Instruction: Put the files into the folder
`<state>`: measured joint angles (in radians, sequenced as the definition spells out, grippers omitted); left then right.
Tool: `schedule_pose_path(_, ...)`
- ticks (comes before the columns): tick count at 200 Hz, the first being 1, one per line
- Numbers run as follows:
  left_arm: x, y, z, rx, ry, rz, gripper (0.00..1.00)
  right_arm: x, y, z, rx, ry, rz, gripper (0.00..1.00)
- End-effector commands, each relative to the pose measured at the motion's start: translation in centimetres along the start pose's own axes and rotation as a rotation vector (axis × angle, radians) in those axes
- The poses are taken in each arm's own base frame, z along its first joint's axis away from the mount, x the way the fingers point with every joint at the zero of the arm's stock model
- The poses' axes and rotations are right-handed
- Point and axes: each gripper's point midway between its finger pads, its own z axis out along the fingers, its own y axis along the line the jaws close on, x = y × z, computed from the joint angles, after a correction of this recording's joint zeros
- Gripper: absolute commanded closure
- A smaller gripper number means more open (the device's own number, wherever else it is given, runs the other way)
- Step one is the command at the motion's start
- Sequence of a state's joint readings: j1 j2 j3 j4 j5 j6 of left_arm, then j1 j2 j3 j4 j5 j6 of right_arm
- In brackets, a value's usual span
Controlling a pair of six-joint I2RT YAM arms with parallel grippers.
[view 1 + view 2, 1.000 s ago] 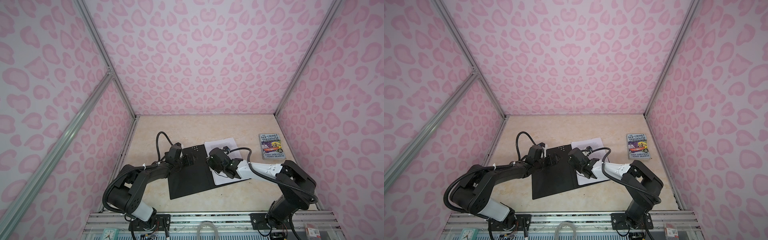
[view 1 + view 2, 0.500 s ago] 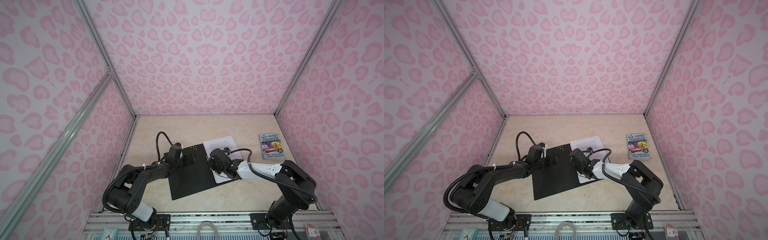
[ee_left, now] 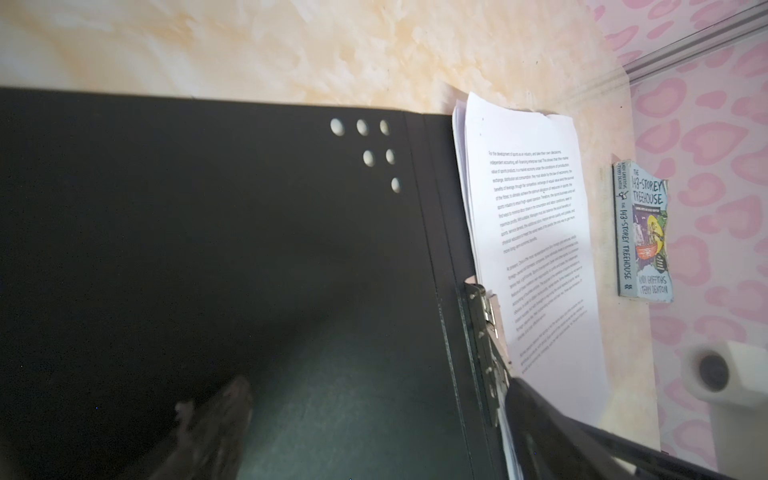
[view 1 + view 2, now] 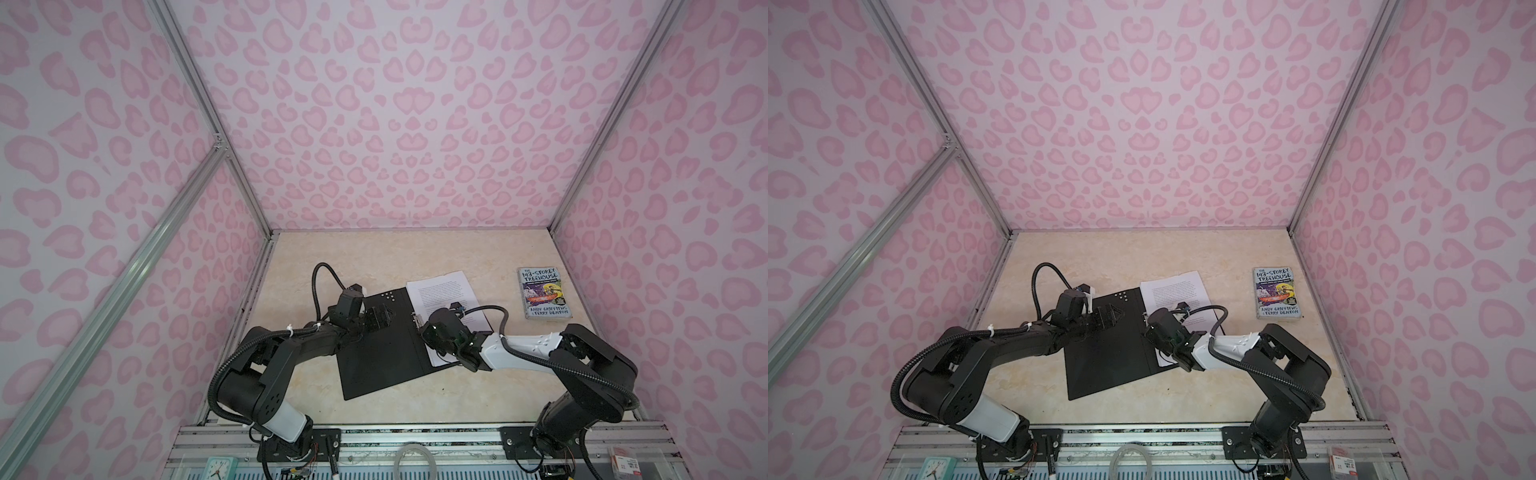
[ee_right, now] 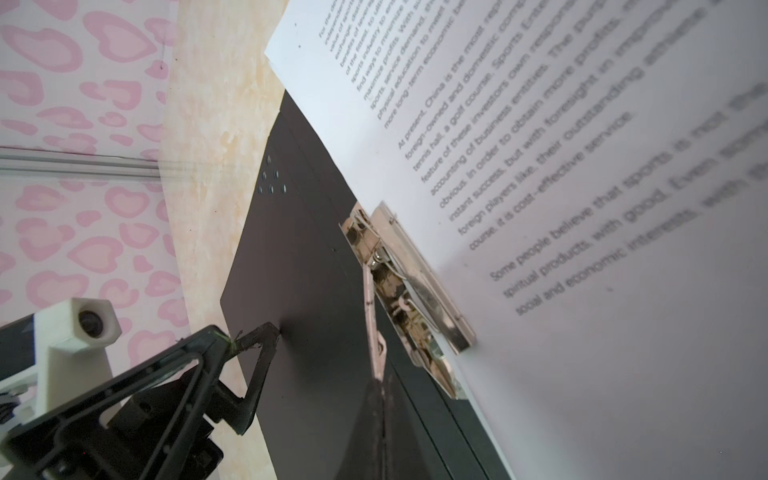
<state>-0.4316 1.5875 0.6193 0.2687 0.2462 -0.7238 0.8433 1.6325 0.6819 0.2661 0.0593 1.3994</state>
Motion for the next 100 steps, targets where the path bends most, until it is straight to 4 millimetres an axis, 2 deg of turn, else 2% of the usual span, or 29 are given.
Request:
schedule_pose_path(1,3.4,4.3,-0.1,-0.171,0.115,-0.069,0.02,0.2,-4.3,0.2,0.124,0.003,-0.065,1.0)
schedule_pose_path(71,3.4,5.3,0.2,-0.198,0.116,-0.088,0.02,-0.3,-9.0,0.3,0.191,-0.03,-0.127,1.0)
schedule_pose_path(100,3.3,5.5,0.2,-0.206,0.114,-0.086,0.02,-0.6,-10.2,0.5,0.218,-0.044,-0.16,1.0)
